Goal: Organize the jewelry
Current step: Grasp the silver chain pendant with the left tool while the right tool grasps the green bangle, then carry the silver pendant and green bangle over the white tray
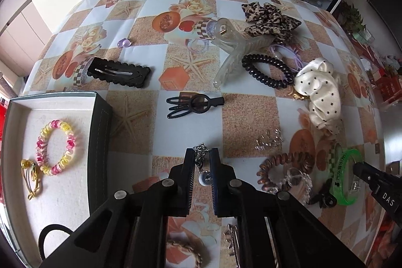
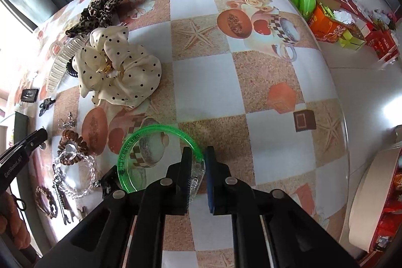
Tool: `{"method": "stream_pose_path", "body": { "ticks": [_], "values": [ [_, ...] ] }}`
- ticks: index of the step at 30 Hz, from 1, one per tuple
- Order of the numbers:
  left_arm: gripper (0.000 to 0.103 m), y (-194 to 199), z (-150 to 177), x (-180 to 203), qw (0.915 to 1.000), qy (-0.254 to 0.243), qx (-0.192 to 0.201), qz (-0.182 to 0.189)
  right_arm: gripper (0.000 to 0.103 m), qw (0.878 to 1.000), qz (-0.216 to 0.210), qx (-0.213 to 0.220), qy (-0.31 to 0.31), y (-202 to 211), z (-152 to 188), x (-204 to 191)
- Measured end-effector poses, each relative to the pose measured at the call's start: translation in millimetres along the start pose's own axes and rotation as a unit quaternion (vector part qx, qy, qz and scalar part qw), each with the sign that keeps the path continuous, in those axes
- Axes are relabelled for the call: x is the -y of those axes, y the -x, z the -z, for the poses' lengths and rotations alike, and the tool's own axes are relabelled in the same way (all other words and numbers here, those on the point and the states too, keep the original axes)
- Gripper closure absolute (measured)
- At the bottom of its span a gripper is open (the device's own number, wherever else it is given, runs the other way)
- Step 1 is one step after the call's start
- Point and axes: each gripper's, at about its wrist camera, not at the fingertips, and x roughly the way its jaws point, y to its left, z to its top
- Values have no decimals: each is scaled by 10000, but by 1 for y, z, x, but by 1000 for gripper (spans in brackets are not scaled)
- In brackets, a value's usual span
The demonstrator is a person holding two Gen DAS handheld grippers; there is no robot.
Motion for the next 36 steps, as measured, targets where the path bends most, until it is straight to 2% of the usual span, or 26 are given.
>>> {"method": "stream_pose_path", "body": {
  "ticks": [13, 22, 29, 36],
  "values": [
    [88, 53, 21, 13, 9987, -220, 270, 380, 92, 9990, -389, 61, -216, 30, 10, 10],
    [88, 91, 32, 1, 9970, -166, 488, 581, 92, 9986, -493, 117, -178, 54, 17, 2],
    [88, 115, 39, -27, 9963, 6, 645, 569, 92, 9976, -669, 167, 84, 69, 17, -28],
    [88, 132, 50, -67, 9958, 254, 767, 436, 92, 9944, -876, 181, 568, 78, 14, -85]
  ]
}}
